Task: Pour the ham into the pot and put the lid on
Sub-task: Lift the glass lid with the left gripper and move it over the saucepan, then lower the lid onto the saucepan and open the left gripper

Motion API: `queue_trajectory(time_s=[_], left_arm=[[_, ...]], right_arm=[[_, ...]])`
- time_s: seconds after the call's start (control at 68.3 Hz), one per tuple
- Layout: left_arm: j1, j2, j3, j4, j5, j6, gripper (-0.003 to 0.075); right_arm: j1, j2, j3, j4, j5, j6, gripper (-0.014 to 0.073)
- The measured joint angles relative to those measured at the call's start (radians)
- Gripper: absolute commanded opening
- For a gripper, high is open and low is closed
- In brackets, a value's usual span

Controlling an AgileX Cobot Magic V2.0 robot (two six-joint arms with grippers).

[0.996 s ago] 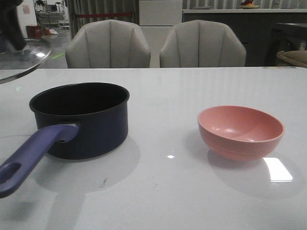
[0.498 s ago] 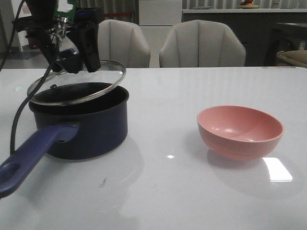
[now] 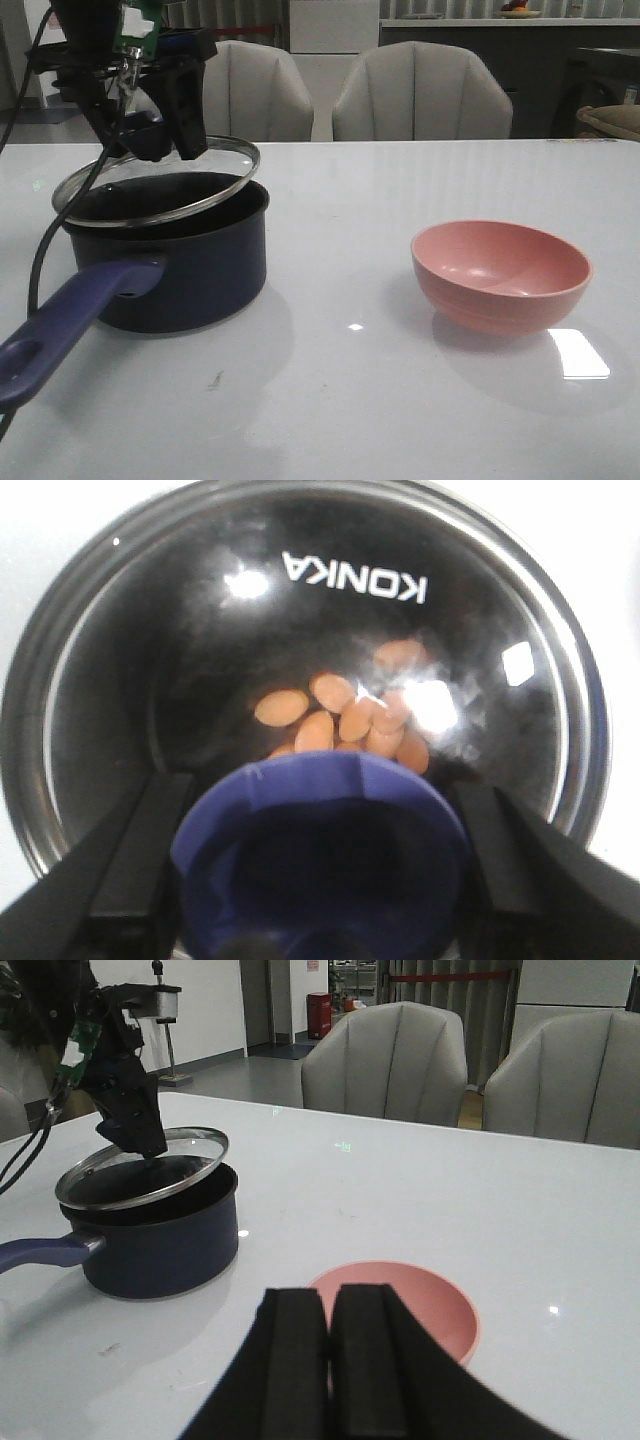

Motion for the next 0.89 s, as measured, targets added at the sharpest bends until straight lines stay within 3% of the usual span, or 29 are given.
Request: queue_trajectory(time_s=[0.19,0.395,0.615,0.893], left_arm=[[0.0,0.0,0.0,0.004,-0.011,0.0,0.0221],[0.0,0.0,0.0,0.006,-0.004,0.0,0.0303],[0.0,0.021,-0.002,0.006,0.008,0.0,0.0318],[0.0,0.04,-0.005,0.004,0.008,0.003,0.0608]], right_arm=[[0.0,0.0,0.0,0.0,0.0,0.0,0.0171],[0.0,0.0,0.0,0.0,0.0,0.0,0.0171],[0.0,0.0,0.0,0.0,0.0,0.0,0.0171],[0.0,0.0,0.0,0.0,0.0,0.0,0.0171]])
